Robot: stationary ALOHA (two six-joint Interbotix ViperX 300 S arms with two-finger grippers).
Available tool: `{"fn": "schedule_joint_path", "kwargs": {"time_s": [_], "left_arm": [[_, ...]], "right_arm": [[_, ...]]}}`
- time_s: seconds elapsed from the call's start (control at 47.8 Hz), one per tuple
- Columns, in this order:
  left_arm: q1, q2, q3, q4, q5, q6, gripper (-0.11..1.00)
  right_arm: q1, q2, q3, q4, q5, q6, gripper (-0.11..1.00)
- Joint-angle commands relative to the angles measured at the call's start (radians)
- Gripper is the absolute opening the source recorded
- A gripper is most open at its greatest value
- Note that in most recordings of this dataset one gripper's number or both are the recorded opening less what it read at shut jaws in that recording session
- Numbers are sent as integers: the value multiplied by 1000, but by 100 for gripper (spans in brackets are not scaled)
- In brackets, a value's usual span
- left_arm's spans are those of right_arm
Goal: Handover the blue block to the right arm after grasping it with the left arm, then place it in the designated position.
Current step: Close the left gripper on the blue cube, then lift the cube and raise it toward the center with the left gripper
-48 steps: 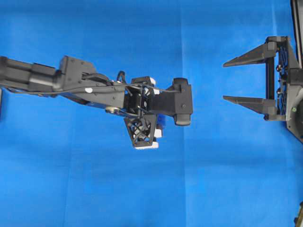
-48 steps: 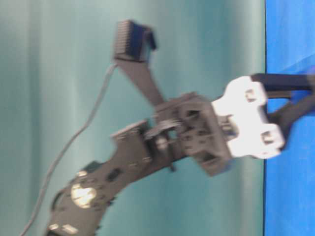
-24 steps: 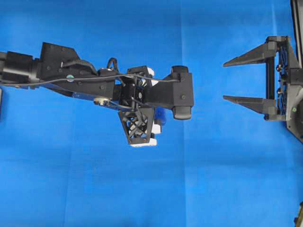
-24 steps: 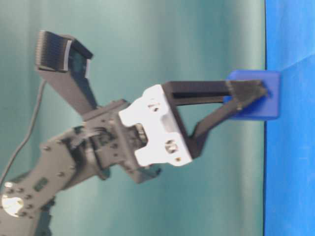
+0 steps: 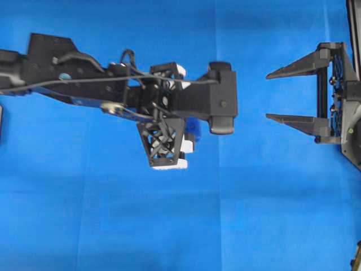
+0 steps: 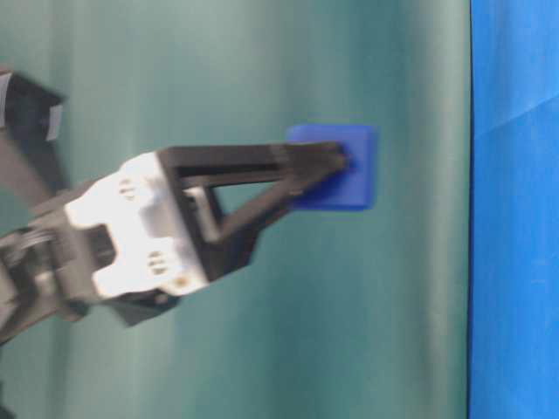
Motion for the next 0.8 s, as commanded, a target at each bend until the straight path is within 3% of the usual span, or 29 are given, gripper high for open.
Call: {"fn": "schedule_joint_path", "kwargs": {"time_s": [0.0,0.775], "left_arm": [[9,-60,-28,5,0,0,46],[20,-72,-8,5,0,-2,46]], "right_arm": [[-2,2,-28,3,-5,2,98],[-2,2,-34,2,-5,2,98]]}}
